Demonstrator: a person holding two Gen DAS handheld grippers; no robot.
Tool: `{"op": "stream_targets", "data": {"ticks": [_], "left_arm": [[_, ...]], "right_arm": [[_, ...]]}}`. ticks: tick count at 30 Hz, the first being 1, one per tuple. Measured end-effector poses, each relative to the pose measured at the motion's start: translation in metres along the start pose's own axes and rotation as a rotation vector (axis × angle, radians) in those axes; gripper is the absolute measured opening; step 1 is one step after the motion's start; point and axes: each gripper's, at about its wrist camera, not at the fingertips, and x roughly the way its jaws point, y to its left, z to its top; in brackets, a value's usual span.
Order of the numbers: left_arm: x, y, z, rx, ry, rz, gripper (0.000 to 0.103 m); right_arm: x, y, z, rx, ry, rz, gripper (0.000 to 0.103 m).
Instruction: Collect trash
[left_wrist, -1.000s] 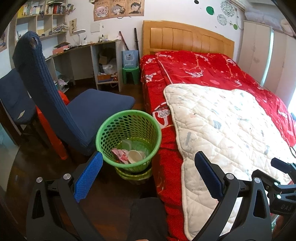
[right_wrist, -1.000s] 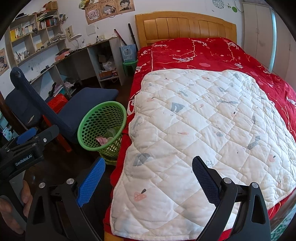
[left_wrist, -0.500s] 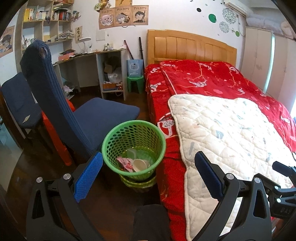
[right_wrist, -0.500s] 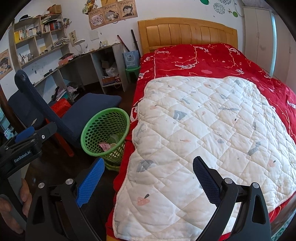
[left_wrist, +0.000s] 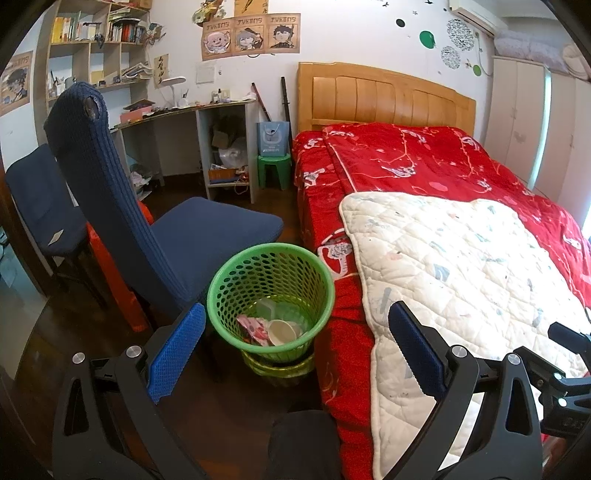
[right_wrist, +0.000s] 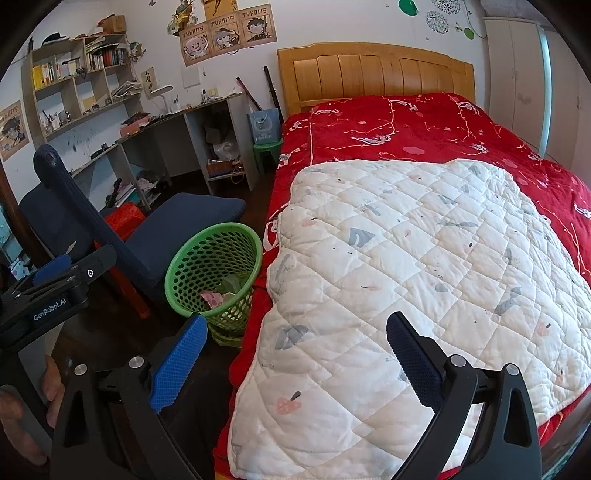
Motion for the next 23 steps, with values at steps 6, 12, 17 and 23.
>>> {"op": "stream_targets", "data": {"ticks": [6, 12, 17, 23], "left_arm": [[-0.0001, 0.0003, 0.0004, -0.002, -0.001, 0.003, 0.098], [0.0005, 0.0017, 0.0008, -0.010, 0.003, 0.005, 0.098], [0.0010, 0.0025, 0.0014, -0.016, 0.009, 0.002, 0.098], [0.0018, 0.0045, 0.0013, -0.016, 0.012, 0.003, 0.098]], "right_arm": [[0.0001, 0.0002, -0.0002, 0.002, 0.000, 0.006, 0.095], [0.0008, -0.0006, -0.0006, 0.004, 0.001, 0.005, 0.095], [0.0023, 0.0001, -0.0019, 0.004, 0.006, 0.005, 0.095], [0.0027, 0.0006, -0.0024, 0.006, 0.009, 0.004, 0.095]]}}
